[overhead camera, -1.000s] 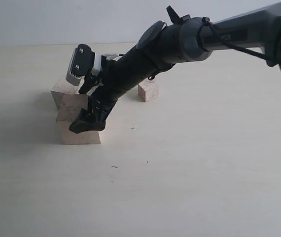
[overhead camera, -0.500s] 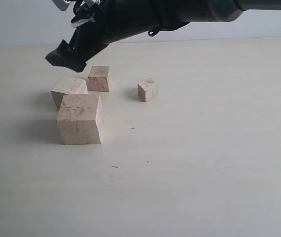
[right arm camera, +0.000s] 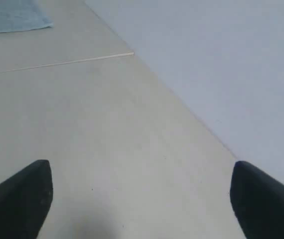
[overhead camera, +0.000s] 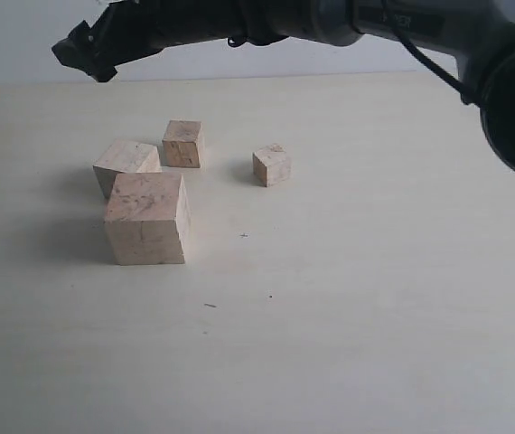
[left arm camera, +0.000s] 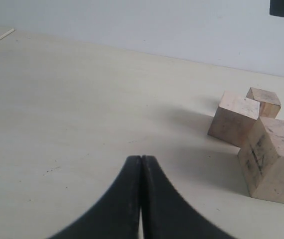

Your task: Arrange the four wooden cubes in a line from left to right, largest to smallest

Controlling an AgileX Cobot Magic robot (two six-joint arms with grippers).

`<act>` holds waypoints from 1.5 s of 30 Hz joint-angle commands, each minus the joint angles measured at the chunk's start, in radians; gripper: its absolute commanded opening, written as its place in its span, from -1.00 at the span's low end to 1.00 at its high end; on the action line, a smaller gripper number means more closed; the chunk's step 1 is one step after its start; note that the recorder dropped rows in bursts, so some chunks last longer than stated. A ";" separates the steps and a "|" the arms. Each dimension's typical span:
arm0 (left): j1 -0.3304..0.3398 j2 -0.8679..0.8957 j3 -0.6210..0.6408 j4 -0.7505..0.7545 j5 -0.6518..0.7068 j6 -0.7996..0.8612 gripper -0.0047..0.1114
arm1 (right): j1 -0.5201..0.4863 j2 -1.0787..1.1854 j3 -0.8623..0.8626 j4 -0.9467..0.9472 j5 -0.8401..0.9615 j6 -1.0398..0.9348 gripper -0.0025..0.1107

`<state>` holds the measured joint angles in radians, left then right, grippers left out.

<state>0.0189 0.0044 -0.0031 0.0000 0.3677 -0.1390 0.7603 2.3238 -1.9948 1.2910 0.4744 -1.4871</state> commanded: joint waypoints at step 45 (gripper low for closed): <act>0.003 -0.004 0.003 -0.012 -0.009 0.005 -0.92 | 0.023 0.220 -0.065 -0.267 -0.021 0.189 0.47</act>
<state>0.0189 0.0044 -0.0031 0.0000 0.3677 -0.1390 0.7900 2.5393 -2.0552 1.0266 0.4660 -1.2969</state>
